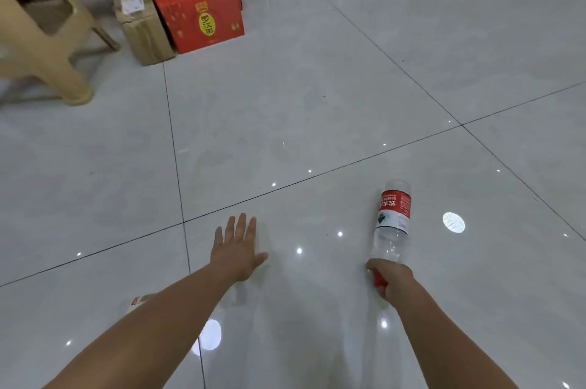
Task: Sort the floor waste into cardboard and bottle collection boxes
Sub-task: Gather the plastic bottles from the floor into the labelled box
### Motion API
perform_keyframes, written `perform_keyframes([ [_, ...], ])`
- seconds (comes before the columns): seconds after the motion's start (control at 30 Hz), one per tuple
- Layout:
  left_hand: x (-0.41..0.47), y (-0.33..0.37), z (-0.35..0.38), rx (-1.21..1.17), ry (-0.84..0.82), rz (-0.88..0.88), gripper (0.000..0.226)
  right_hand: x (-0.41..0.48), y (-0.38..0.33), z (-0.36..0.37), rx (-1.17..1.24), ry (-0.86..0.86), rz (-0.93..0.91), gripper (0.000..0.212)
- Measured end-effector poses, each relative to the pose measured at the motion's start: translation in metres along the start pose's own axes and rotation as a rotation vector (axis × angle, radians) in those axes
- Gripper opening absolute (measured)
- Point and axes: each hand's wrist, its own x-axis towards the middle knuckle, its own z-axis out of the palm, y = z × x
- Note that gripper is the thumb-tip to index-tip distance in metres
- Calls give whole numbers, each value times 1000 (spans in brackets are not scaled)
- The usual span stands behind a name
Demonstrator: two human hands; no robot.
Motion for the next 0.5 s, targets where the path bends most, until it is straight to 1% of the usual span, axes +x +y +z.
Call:
perform_keyframes([
  [0.07,-7,2,6,-28,3,-13,82,-6,-4,6,86,-19,-12,25],
  [0.13,-17,8,10,-12,75,-68,83,-10,-6,4,94,-13,-25,25],
  [0.2,-27,10,14,-7,166,-226,77,-14,-5,-3,66,9,-38,23],
  [0.23,-31,9,17,-51,162,-318,73,-16,-4,-6,52,16,-42,22],
  [0.33,-42,10,24,-262,20,-545,75,-22,-4,-14,5,30,-50,22],
  [0.4,-47,15,26,-397,-63,-654,68,-23,-5,-15,-11,30,-51,21],
  [0.43,-49,20,28,-444,-93,-673,60,-24,-6,-15,-13,29,-47,20],
  [0.5,-51,30,32,-451,-137,-658,47,-26,-7,-15,-27,17,-41,21],
])
